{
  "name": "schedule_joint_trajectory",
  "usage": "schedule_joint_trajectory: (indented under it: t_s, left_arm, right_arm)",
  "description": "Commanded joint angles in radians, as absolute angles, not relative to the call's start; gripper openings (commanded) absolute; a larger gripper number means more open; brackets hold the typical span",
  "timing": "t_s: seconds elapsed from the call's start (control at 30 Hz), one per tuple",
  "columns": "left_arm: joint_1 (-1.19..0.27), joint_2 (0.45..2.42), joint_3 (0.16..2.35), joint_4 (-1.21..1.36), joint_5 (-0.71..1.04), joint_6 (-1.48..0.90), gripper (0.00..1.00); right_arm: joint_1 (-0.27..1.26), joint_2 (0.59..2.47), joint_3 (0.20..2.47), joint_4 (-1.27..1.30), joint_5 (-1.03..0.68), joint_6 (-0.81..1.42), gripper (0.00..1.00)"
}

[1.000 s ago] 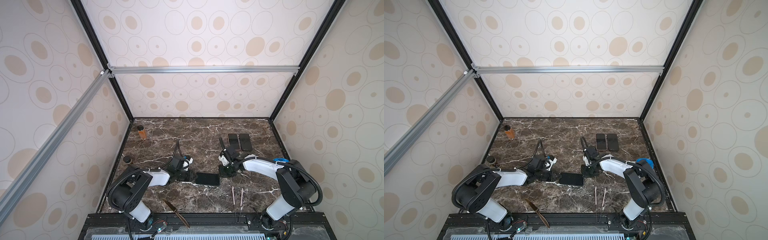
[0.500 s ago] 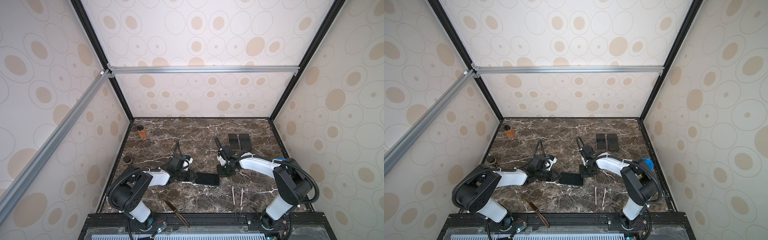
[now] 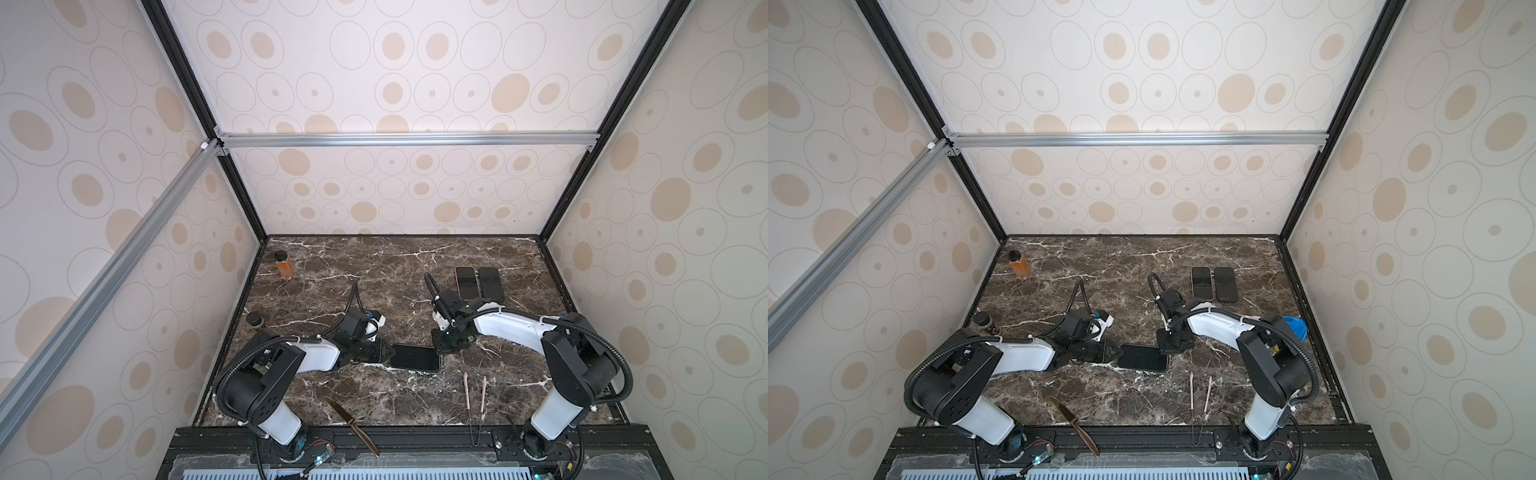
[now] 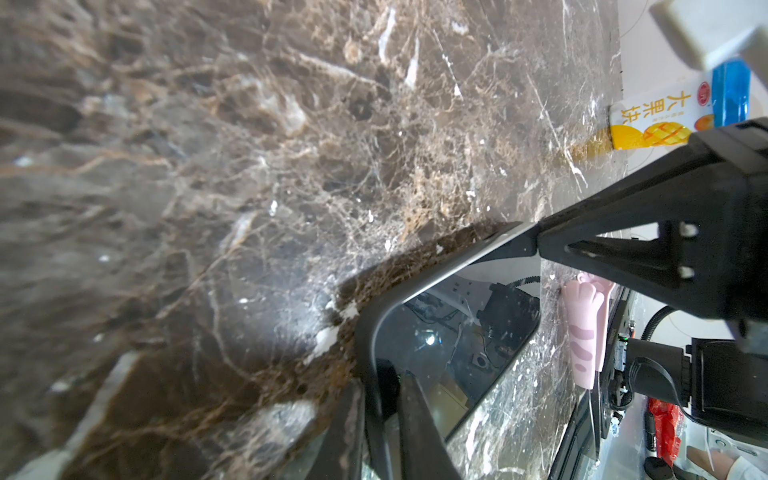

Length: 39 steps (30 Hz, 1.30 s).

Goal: Put the phone into the phone case

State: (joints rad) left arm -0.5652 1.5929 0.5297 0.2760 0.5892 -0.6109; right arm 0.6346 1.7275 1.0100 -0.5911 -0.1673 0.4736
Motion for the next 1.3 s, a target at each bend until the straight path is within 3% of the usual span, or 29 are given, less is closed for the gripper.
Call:
schedule_joint_trajectory:
  t_s: [0.0,1.27]
  left_arm:
    - [-0.577,1.628,0.525,0.275,0.592,-0.607,0.17]
    - [-0.576,1.629,0.518,0.273,0.584,-0.614,0.16]
  right_arm:
    - [0.679,1.929,0.926,-0.436,-0.133,0.484,0.11]
    - [0.68,2.072,0.934,-0.385,-0.106,0.488,0.11]
